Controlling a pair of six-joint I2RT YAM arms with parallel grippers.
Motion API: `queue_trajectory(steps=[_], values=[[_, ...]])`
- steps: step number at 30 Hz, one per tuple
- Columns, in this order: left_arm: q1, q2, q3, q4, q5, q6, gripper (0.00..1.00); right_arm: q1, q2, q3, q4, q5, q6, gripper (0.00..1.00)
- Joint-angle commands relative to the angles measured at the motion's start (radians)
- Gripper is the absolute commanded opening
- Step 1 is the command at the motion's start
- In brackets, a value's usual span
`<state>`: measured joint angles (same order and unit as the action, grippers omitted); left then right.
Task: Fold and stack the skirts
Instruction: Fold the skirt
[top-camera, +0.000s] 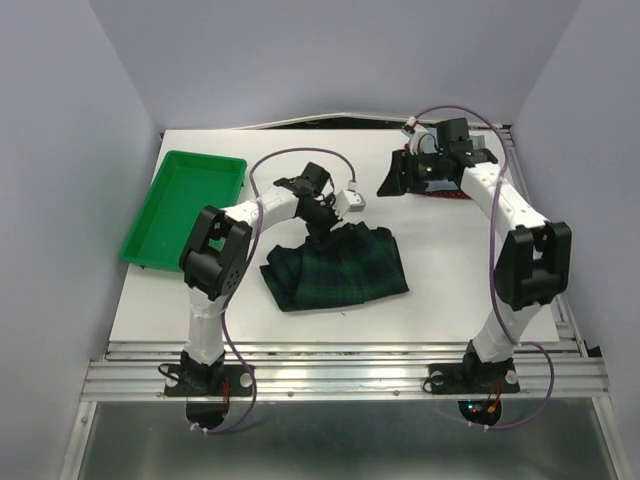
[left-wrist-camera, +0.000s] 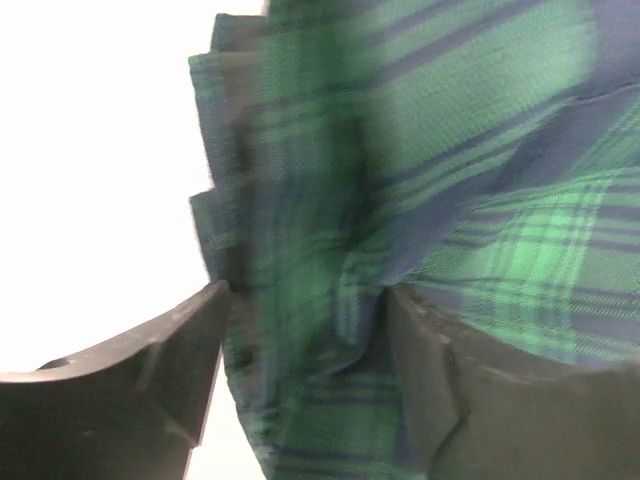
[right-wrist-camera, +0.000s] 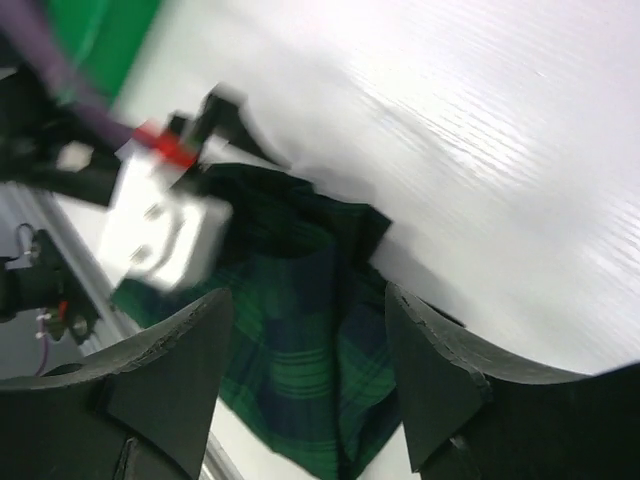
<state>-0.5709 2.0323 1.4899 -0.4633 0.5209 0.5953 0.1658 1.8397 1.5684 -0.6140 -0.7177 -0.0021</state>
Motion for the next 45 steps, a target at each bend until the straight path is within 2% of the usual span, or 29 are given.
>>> queue_trajectory(steps=[1, 6, 9, 12, 13, 14, 18, 21, 25, 28, 29, 34, 40, 43, 45], values=[[0.077, -0.116, 0.072, -0.041, -0.015, -0.089, 0.99, 0.008, -0.189, -0.089, 0.106, -0.141, 0.12, 0.67], [0.132, -0.27, 0.041, -0.014, -0.033, -0.224, 0.99, 0.008, -0.321, -0.255, 0.301, -0.303, 0.29, 0.64], [0.154, -0.375, -0.011, -0.005, 0.0, -0.27, 0.99, 0.061, -0.346, -0.321, 0.366, -0.365, 0.297, 0.63], [0.158, -0.466, -0.1, 0.0, 0.173, -0.316, 0.99, 0.135, -0.309, -0.347, 0.335, -0.39, 0.264, 0.63], [0.16, -0.484, -0.126, 0.012, 0.28, -0.353, 0.95, 0.146, -0.292, -0.356, 0.339, -0.396, 0.274, 0.63], [0.158, -0.488, -0.153, 0.032, 0.316, -0.391, 0.89, 0.155, -0.275, -0.366, 0.35, -0.405, 0.287, 0.63], [0.158, -0.429, -0.333, 0.129, 0.416, -0.567, 0.6, 0.167, -0.153, -0.406, 0.395, -0.405, 0.33, 0.63], [0.158, -0.396, -0.413, 0.222, 0.41, -0.627, 0.56, 0.167, -0.08, -0.413, 0.408, -0.378, 0.332, 0.63], [0.186, -0.247, -0.433, 0.204, 0.389, -0.618, 0.48, 0.167, 0.03, -0.426, 0.422, -0.304, 0.306, 0.63], [0.253, -0.126, -0.412, 0.204, 0.328, -0.641, 0.44, 0.167, 0.105, -0.432, 0.419, -0.206, 0.272, 0.64], [0.27, -0.082, -0.401, 0.206, 0.3, -0.644, 0.39, 0.167, 0.127, -0.429, 0.415, -0.187, 0.266, 0.64], [0.312, -0.006, -0.327, 0.21, 0.212, -0.635, 0.37, 0.158, 0.263, -0.314, 0.385, -0.092, 0.212, 0.63], [0.318, 0.022, -0.162, 0.17, 0.148, -0.601, 0.38, 0.149, 0.319, -0.096, 0.315, -0.072, 0.206, 0.64], [0.318, -0.042, -0.128, 0.147, 0.13, -0.548, 0.49, 0.149, 0.238, -0.065, 0.298, -0.094, 0.24, 0.68], [0.315, -0.145, -0.138, 0.146, 0.096, -0.499, 0.61, 0.149, 0.119, -0.071, 0.29, -0.085, 0.318, 0.82]])
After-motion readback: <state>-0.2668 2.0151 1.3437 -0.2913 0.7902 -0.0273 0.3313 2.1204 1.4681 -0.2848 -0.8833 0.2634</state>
